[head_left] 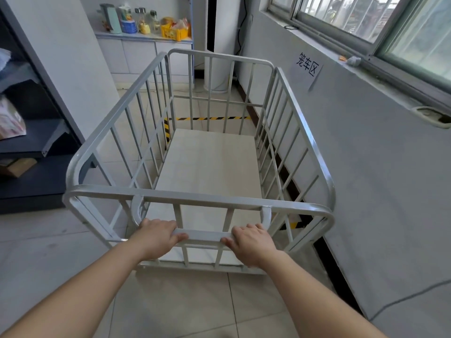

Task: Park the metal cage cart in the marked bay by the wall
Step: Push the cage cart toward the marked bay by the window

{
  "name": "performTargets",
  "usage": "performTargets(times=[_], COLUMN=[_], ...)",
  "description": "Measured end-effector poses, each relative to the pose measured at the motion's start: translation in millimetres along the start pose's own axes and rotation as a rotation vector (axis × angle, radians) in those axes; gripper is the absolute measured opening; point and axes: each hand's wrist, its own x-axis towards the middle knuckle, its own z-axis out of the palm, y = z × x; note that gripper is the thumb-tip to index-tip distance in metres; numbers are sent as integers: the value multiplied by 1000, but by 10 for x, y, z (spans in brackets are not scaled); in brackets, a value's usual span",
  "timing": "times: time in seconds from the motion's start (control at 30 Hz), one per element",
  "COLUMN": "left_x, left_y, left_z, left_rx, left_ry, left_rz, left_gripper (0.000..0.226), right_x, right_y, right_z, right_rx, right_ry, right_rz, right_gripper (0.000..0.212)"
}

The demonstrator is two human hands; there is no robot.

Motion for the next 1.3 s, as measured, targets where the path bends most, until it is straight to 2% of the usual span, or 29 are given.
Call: performTargets(times=[0.6, 0.77, 1.3], left_x=[1306, 1629, 2466], left_y=[113, 120, 85], left_z=[-545, -661, -1054], left_rx=[-27, -44, -96], left_ry=[34, 43, 18], left_rz=[-27, -32, -27], left_gripper=[42, 47, 43], right_x=[1200, 1480, 2270], right_y=[838, 1018, 1420], right_z=[-500, -624, -1025], right_rx=[9, 0, 12], right_ry=[37, 36, 8], right_rz=[-73, -75, -73], right_gripper=[57, 58, 56])
